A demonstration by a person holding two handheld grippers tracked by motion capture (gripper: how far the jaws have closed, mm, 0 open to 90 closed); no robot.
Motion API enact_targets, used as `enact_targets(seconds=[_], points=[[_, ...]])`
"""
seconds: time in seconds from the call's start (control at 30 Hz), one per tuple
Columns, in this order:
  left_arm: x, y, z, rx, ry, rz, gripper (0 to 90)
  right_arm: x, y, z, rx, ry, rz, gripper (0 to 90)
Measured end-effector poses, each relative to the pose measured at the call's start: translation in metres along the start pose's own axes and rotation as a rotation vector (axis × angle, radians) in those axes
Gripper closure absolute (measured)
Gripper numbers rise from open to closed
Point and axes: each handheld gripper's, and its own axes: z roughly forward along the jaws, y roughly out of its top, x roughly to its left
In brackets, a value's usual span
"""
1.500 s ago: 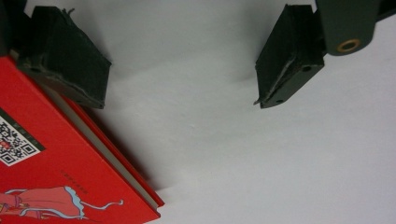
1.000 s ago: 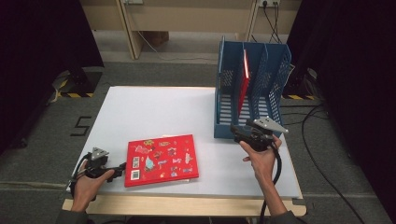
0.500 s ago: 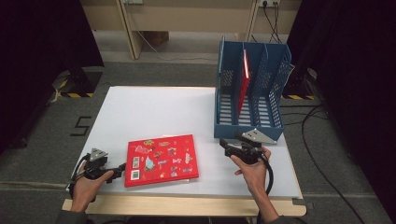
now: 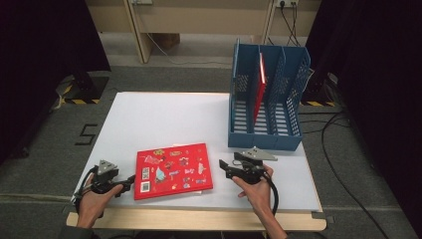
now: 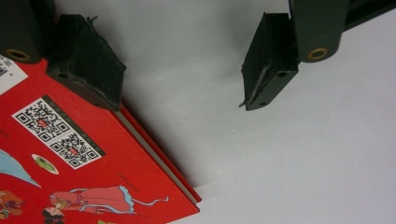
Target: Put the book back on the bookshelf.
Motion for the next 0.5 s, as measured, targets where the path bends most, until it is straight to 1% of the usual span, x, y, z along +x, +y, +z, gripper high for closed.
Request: enact_targets(seconds=[0.1, 0.2, 0.27, 0.33, 0.4, 0.5], points=[[-0.005, 0.001, 0.000, -0.001, -0.012, 0.014, 26.3, 0.006, -0.006, 0.009, 0.031, 0.031, 0.005, 31.5], [-0.007, 0.000, 0.001, -0.005, -0.025, 0.015, 26.1, 0.010, -0.011, 0.017, 0.063, 0.055, 0.004, 31.5], [-0.009, 0.000, 0.001, -0.006, -0.032, 0.014, 26.1, 0.012, -0.014, 0.022, 0.082, 0.069, 0.021, 31.4], [-0.010, 0.000, 0.001, -0.007, -0.032, 0.019, 26.1, 0.014, -0.015, 0.026, 0.101, 0.072, 0.007, 31.4], [-0.011, 0.000, 0.001, -0.009, -0.032, 0.023, 26.1, 0.016, -0.016, 0.029, 0.117, 0.079, 0.009, 31.3], [-0.013, 0.000, 0.001, -0.016, -0.049, 0.030, 26.2, 0.018, -0.017, 0.032, 0.131, 0.082, 0.013, 31.2]])
